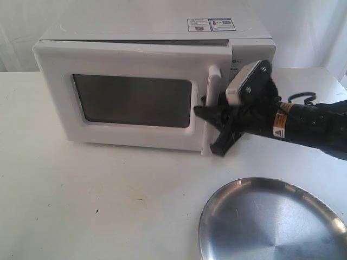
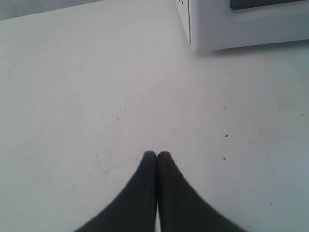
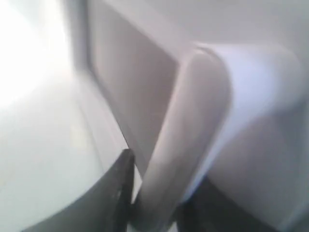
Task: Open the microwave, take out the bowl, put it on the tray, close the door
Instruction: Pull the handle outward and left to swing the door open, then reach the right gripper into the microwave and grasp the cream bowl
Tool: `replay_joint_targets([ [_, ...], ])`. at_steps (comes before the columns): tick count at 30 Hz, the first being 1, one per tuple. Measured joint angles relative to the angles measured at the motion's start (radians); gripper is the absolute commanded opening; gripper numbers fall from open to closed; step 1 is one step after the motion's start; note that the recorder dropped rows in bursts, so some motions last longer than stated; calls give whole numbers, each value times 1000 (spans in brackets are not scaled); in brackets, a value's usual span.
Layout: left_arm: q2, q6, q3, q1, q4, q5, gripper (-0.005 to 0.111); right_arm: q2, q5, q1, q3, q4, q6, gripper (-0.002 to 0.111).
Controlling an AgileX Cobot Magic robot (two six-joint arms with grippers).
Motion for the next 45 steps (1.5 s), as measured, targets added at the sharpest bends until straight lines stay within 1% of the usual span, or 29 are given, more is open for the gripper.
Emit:
replay_joint_targets([
  [2,0,0,0,0,0,-2,0,-28,-50,2,6,-153,-18,0],
  [6,0,0,0,0,0,-2,0,-52,-50,4,12,-212,30,0],
  [8,0,0,0,0,0,-2,0,-75,-14,14,12,-234,87,0],
  [9,0,0,0,0,0,-2,0,-85,5,20,12,-247,115,3],
  [10,0,0,0,0,0,-2,0,-96,15,24,12,-263,141,9],
  [12,0,0,0,0,0,-2,0,-111,33,31,12,-291,175,23],
  [14,0,0,0,0,0,-2,0,-133,58,37,12,-334,220,30],
  [15,0,0,0,0,0,-2,0,-157,87,43,8,-387,271,30],
  [17,0,0,0,0,0,-2,0,-226,154,59,-7,-598,454,30],
  [18,0,0,0,0,0,-2,0,-246,165,62,-10,-633,503,30],
  [22,0,0,0,0,0,-2,0,-341,253,71,11,-675,751,30],
  [25,0,0,0,0,0,-2,0,-382,276,71,56,-688,819,30],
  [28,0,0,0,0,0,-2,0,-427,213,71,96,-689,836,30],
  [30,0,0,0,0,0,-2,0,-461,91,71,108,-694,838,30],
  [32,0,0,0,0,0,-2,0,-507,-77,71,108,-694,822,30],
  [34,0,0,0,0,0,-2,0,-563,-212,71,108,-692,747,30],
  [36,0,0,0,0,0,-2,0,-623,-274,71,108,-692,671,30],
  [37,0,0,0,0,0,-2,0,-698,-294,71,108,-692,606,30],
  [38,0,0,0,0,0,-2,0,-728,-296,71,108,-688,583,30],
  [39,0,0,0,0,0,-2,0,-801,-286,71,108,-636,536,30],
  [40,0,0,0,0,0,-2,0,-856,-179,72,108,-519,514,31],
  [41,0,0,0,0,0,-2,0,-873,-100,72,108,-439,506,35],
  [42,0,0,0,0,0,-2,0,-873,52,72,108,-295,455,39],
  [43,0,0,0,0,0,-2,0,-858,123,72,108,-234,420,48],
  [44,0,0,0,0,0,-2,0,-801,194,72,107,-159,377,53],
  [45,0,0,0,0,0,-2,0,-756,198,72,107,-136,356,59],
])
